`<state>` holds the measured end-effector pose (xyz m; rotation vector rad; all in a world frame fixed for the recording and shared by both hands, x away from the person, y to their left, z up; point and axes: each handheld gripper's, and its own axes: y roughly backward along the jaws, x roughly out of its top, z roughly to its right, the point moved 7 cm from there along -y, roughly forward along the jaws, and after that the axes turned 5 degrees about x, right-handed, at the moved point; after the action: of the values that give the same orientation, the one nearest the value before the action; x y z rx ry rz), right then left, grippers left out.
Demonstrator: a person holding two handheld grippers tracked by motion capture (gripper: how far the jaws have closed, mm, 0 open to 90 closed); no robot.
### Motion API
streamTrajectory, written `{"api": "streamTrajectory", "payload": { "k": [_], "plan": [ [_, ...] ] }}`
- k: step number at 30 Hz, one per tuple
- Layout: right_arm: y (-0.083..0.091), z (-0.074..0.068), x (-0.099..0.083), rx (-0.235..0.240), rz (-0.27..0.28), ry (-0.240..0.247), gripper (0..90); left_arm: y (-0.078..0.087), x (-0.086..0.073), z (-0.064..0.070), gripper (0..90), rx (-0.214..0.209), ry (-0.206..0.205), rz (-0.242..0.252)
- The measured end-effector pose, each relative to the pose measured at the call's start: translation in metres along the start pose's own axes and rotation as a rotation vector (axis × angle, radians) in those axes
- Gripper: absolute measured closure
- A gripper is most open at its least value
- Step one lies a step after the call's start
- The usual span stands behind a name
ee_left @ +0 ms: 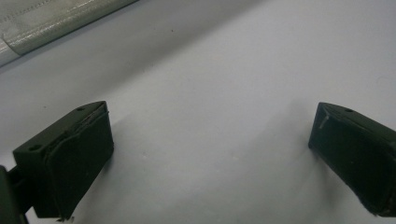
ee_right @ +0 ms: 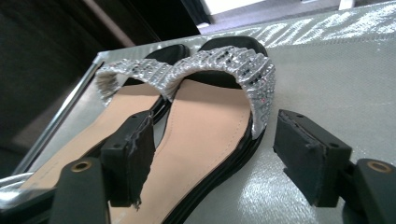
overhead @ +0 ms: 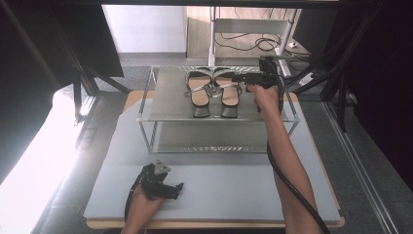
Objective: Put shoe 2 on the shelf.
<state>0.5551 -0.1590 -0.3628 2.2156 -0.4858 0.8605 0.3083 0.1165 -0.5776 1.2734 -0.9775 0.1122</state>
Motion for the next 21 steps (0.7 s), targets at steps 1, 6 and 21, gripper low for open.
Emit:
{"api": "streamTrajectory", "payload": {
  "k": [1,6,21],
  "plan": [
    [0.003,-0.001,-0.001,0.004,0.002,0.004,26.1,0.0,0.0,0.0,0.0,0.0,0.001,0.0],
    [0.014,-0.002,-0.002,0.01,0.012,0.017,18.2,0.0,0.0,0.0,0.0,0.0,0.0,0.0],
    [0.058,-0.004,-0.021,0.031,0.017,0.074,11.3,0.0,0.0,0.0,0.0,0.0,-0.002,-0.001]
  ]
}}
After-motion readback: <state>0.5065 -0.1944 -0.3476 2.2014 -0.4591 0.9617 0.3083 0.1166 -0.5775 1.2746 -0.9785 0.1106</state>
